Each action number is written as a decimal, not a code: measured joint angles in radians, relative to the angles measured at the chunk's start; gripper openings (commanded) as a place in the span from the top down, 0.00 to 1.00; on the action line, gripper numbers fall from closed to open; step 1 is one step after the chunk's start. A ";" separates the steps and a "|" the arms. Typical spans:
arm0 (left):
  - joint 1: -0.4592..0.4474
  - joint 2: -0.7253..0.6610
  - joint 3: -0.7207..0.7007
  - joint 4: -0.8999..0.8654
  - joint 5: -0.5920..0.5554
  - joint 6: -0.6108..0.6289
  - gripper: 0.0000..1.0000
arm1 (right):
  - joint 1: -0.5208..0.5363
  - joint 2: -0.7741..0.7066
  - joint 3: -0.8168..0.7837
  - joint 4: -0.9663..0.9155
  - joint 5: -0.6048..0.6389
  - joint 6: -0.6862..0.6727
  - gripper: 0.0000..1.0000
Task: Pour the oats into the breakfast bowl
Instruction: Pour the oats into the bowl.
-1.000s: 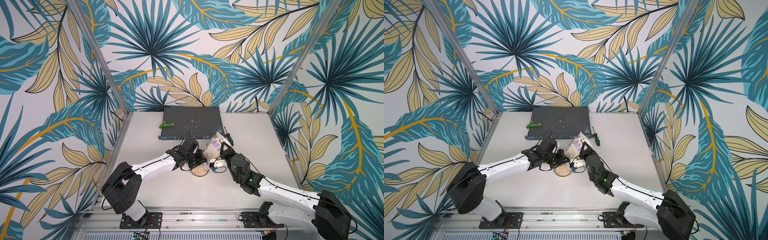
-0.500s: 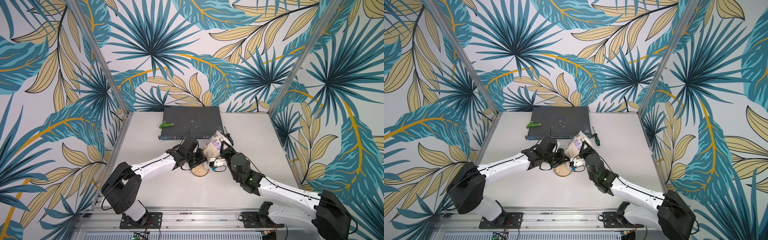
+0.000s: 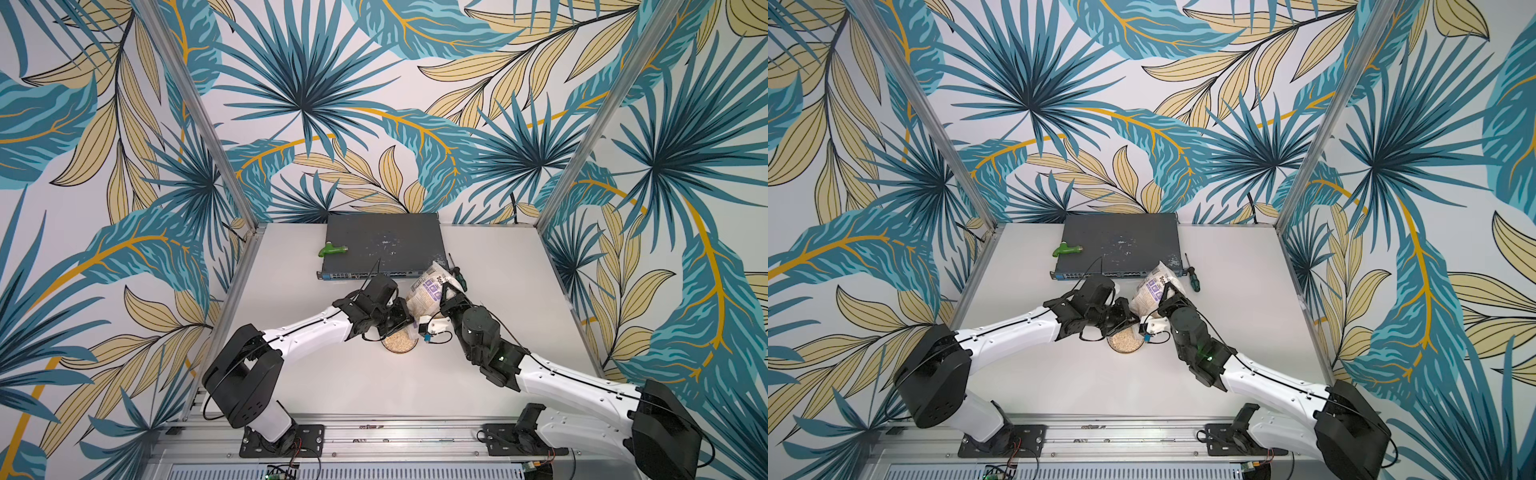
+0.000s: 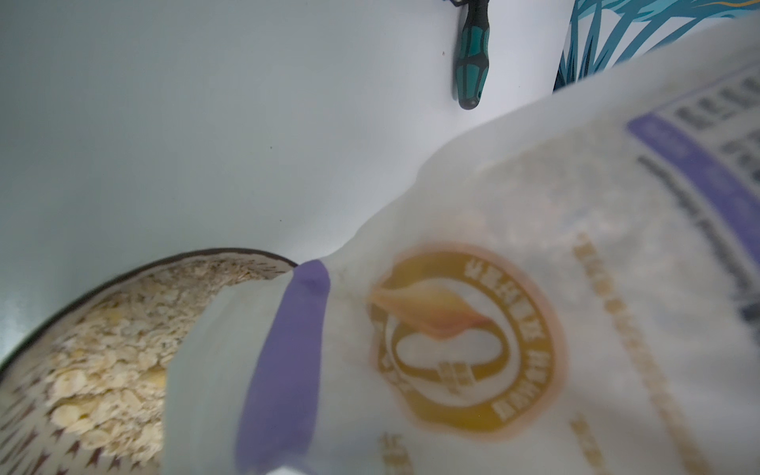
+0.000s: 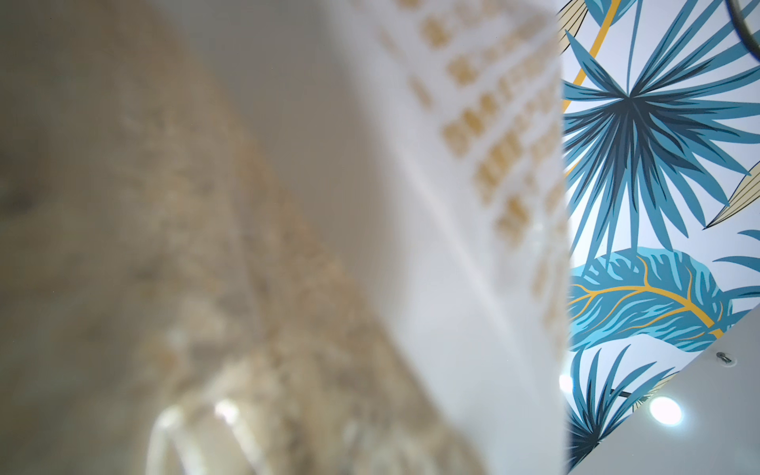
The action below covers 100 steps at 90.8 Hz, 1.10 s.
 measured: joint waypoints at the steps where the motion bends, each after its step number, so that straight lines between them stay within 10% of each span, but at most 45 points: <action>1: 0.000 0.000 0.000 0.000 0.000 0.000 1.00 | 0.000 0.000 0.000 0.000 0.000 0.000 1.00; 100: -0.014 -0.008 0.006 -0.026 -0.012 -0.004 1.00 | 0.006 -0.032 -0.047 0.027 0.013 0.052 1.00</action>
